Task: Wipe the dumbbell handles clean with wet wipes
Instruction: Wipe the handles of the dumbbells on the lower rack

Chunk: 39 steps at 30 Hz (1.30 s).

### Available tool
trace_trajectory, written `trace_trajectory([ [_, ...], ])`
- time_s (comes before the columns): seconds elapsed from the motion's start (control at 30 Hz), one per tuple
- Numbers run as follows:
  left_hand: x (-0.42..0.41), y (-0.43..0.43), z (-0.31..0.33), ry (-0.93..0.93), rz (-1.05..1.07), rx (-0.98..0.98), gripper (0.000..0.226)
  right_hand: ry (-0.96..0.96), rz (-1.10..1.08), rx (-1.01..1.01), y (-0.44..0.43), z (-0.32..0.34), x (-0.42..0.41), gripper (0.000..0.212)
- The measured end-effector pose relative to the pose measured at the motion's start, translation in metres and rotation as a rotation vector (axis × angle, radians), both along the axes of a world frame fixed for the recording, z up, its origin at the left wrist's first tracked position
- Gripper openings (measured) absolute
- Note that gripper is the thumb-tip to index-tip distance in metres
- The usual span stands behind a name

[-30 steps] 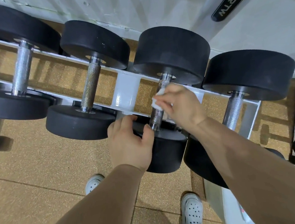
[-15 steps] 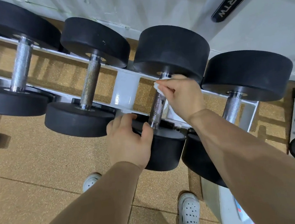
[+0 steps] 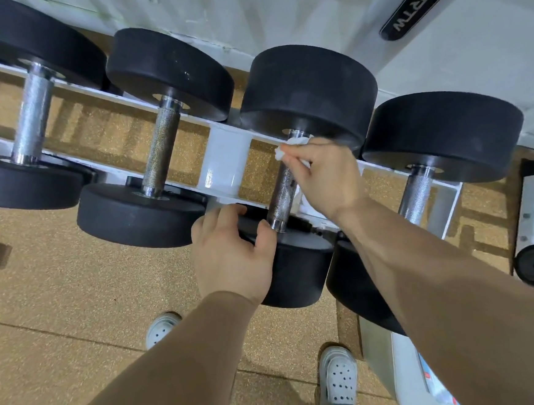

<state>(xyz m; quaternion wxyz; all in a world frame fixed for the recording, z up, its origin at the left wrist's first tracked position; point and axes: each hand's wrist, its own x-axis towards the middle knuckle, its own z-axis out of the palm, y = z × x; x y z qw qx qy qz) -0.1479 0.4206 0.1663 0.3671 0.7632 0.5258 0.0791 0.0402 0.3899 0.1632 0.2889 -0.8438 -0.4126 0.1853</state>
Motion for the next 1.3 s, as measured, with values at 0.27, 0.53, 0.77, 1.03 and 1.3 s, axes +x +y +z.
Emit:
trace_trajectory([
  [0.27, -0.001, 0.0, -0.001, 0.035, 0.001, 0.015, 0.052, 0.007, 0.269, -0.221, -0.022, 0.006, -0.018, 0.026],
  [0.53, -0.001, 0.0, 0.0, 0.002, 0.002, 0.039, 0.048, 0.068, 0.179, -0.169, -0.015, 0.005, -0.024, 0.008],
  [0.77, 0.0, -0.001, -0.003, -0.042, 0.027, 0.113, 0.042, -0.204, 0.256, -0.2, 0.001, 0.008, -0.019, 0.01],
  [1.03, -0.002, -0.002, -0.009, -0.084, 0.009, 0.136, 0.039, 0.075, 0.269, -0.292, -0.012, 0.009, -0.034, 0.007],
  [1.3, -0.001, -0.001, -0.006, -0.062, 0.041, 0.031, 0.043, -0.304, -0.014, -0.127, 0.008, 0.009, -0.009, 0.012],
])
